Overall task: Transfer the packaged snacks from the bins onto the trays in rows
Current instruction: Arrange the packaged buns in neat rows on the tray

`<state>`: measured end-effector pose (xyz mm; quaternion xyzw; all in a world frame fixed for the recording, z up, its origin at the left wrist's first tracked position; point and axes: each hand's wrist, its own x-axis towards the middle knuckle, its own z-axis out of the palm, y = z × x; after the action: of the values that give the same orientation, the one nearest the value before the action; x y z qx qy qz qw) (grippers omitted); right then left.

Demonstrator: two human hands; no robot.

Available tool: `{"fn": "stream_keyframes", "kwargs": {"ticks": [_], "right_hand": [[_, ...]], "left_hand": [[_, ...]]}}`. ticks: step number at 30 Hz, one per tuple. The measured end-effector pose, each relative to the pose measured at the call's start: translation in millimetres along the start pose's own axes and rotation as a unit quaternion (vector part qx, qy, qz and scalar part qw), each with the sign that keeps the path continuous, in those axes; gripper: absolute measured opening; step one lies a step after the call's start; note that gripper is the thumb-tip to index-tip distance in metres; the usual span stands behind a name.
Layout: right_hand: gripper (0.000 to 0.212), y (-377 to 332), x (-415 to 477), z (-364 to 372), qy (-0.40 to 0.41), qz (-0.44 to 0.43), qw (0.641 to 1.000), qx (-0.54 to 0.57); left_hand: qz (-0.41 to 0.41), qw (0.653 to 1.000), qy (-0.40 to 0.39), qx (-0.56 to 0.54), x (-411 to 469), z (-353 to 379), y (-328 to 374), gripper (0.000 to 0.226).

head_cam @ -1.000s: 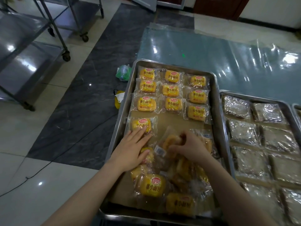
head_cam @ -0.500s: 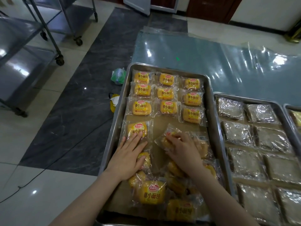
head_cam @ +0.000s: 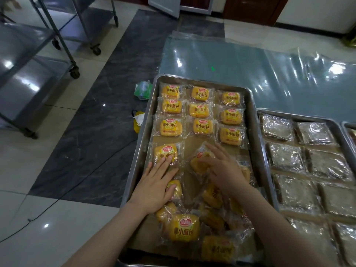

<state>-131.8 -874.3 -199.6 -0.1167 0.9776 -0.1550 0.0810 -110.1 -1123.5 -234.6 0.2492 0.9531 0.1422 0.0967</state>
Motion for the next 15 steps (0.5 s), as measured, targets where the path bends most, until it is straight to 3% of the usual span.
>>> {"fn": "stream_keyframes", "kwargs": {"ticks": [2,8,11,15], "right_hand": [[0.048,1.3,6.6,1.3,-0.061,0.013,0.998,-0.011],[0.065,-5.7,20.0,22.1,-0.078,0.114,0.990,-0.038],[0.070,-11.2,23.7,29.0,-0.087,0.104,0.990,-0.046],[0.061,-10.3,18.3,32.7,-0.040,0.090,0.993,-0.059]], "left_hand": [[0.000,1.000,-0.003,0.004,-0.3,-1.2,0.3,0.053],[-0.002,0.999,-0.032,0.010,7.6,-12.8,3.2,0.063],[-0.016,0.999,-0.045,-0.007,18.4,-19.5,4.2,0.068],[-0.027,0.998,-0.050,0.003,29.0,-18.9,6.3,0.065]]}}
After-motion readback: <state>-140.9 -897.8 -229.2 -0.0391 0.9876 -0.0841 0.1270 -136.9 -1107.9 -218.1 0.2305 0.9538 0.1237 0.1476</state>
